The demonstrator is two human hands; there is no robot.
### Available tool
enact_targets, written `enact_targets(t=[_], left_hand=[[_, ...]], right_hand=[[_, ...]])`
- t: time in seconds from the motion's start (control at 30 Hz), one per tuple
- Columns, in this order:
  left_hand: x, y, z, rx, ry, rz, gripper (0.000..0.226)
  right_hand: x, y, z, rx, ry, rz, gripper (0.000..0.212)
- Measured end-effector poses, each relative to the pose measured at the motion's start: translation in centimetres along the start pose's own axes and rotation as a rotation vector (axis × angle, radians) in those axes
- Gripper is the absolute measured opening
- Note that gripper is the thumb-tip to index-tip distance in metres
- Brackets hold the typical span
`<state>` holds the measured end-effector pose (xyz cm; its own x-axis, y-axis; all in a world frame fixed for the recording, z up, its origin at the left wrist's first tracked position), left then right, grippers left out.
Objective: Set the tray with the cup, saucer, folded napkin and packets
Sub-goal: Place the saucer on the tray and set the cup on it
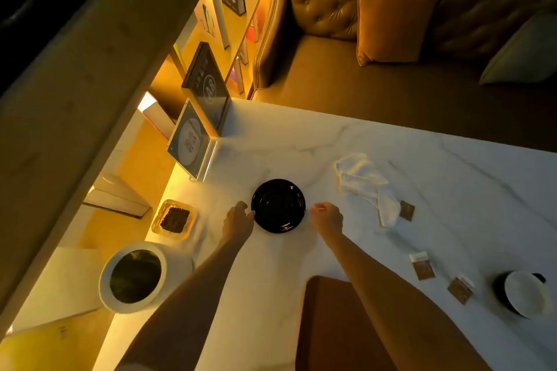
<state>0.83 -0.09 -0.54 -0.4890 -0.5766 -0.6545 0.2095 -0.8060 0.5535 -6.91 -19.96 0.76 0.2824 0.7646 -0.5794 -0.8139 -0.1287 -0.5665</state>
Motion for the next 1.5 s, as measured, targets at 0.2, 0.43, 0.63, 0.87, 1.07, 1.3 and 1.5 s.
enact_targets(t=[0.2,0.43,0.63,0.87,1.07,1.3,1.5], left_hand=[[0.3,-0.2,-3.5,-0.082,-0.052,0.155,0.048],[2.0,-1.1,-5.6,-0.184,-0.097,0.376,0.025],[2.2,-1.3,-6.1,-0.207,-0.062,0.396,0.021],[2.0,-1.2,-3.0,-0.227,-0.087,0.416,0.016],[4.6,-1.1,5.3,-0.150,-0.140,0.460,0.011],[11.9,-2.8,15.8,-0.197,-0.286,0.406,0.012],[15.8,-3.2,21.4,-0.236,-0.348,0.369,0.015]], right_hand=[[3.2,-1.4,-2.5,0.050,-0.062,-0.018,0.040],[4.3,-0.1,-4.4,0.080,-0.029,0.004,0.021],[4.4,0.1,-5.1,0.097,-0.042,0.014,0.025],[2.9,1.8,-2.6,0.027,-0.059,0.007,0.015],[-1.5,8.3,3.1,0.006,-0.034,-0.040,0.019],[-6.1,20.5,10.2,0.260,-0.050,-0.242,0.026],[-8.3,27.3,13.6,0.357,-0.062,-0.279,0.029]])
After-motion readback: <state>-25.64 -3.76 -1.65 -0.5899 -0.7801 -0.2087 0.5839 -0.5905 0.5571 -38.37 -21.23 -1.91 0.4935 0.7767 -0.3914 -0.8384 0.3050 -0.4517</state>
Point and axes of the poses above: each hand's wrist, its own z-axis away from the middle knuckle, its own x-axis out of the palm, y = z × x, the point moved 1 cm from there along -z, towards the middle knuckle, and after that the axes turned 3 degrees about x, right-handed, at the moved point
